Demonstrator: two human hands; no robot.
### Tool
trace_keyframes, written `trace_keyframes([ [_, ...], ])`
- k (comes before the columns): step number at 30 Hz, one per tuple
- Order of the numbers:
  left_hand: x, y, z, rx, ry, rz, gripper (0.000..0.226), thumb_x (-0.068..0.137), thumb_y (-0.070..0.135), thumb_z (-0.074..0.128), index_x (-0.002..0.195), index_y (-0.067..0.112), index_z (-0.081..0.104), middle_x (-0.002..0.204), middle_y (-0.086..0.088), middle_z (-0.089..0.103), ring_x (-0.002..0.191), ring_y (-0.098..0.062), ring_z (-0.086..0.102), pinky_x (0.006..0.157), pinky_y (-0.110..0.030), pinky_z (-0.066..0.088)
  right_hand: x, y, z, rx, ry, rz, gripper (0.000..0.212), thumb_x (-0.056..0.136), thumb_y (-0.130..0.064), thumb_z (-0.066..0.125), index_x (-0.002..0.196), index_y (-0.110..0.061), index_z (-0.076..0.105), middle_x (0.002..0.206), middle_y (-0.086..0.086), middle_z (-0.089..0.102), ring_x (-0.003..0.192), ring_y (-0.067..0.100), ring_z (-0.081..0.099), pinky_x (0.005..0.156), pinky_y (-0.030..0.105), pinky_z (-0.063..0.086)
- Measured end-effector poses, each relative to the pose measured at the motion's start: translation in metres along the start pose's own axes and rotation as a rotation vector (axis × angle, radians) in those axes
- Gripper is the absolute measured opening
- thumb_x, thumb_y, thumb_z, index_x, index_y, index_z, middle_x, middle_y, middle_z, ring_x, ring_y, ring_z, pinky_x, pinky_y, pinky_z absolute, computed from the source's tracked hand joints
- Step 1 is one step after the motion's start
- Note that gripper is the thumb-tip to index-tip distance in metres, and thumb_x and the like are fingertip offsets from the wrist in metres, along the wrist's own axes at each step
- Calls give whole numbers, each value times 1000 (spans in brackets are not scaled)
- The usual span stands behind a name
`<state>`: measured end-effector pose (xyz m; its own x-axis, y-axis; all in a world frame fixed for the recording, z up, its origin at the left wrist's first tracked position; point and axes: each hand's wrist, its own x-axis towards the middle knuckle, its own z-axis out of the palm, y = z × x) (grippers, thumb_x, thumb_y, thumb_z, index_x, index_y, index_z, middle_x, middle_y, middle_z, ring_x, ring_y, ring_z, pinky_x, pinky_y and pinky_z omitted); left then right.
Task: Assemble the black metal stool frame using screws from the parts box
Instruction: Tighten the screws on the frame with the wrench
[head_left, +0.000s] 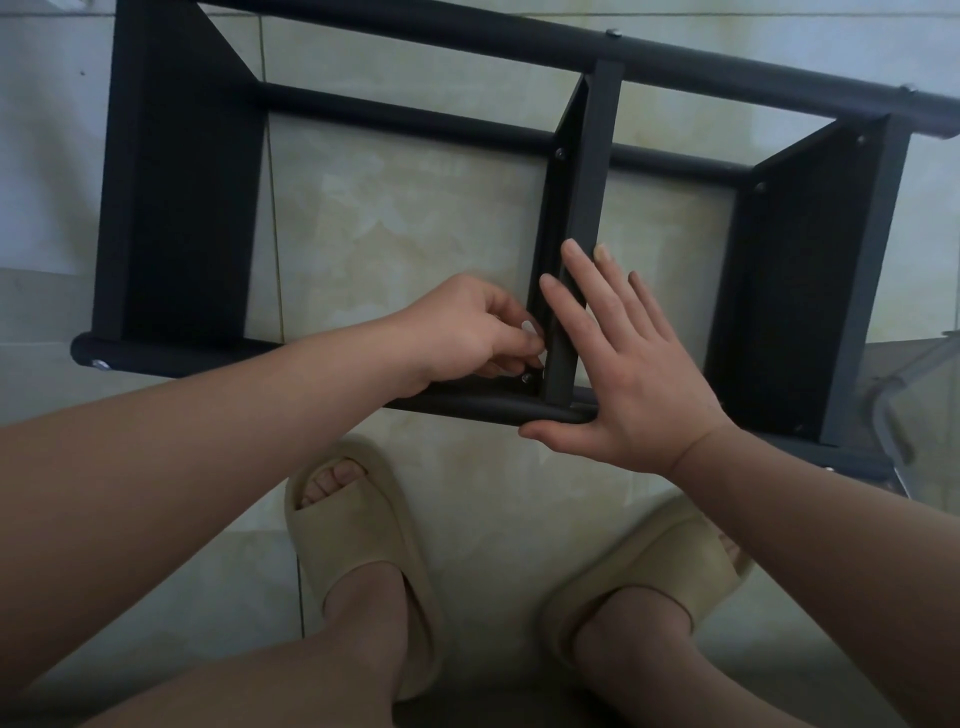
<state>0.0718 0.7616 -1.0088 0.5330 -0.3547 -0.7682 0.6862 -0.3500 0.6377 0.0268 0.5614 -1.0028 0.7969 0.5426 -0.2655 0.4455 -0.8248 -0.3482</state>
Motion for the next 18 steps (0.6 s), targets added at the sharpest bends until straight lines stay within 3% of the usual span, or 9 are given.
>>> trace_keyframes([
  [7, -1, 4, 1, -100, 20, -32, 11, 93, 15, 69, 83, 17, 66, 71, 5, 74, 74, -8, 72, 61, -17, 53, 0, 0, 0, -1, -1, 1, 110, 83, -81, 49, 161, -10, 17, 170, 10, -2, 156, 31, -6, 125, 55, 11],
  [13, 0, 3, 2, -78, -27, -67, 15, 100, 22, 60, 87, 16, 66, 76, 3, 76, 80, -12, 72, 73, -26, 53, 0, 0, -1, 4, -4, 4, 111, 82, -80, 50, 161, -9, 18, 170, 11, -1, 156, 31, -4, 125, 56, 11],
  [18, 0, 4, -1, -5, -76, -55, 18, 103, 20, 55, 91, 15, 67, 74, 6, 75, 80, -8, 71, 75, -25, 54, 0, 0, -1, 3, -10, 3, 111, 82, -81, 48, 161, -10, 18, 170, 10, -2, 156, 31, -5, 125, 56, 11],
])
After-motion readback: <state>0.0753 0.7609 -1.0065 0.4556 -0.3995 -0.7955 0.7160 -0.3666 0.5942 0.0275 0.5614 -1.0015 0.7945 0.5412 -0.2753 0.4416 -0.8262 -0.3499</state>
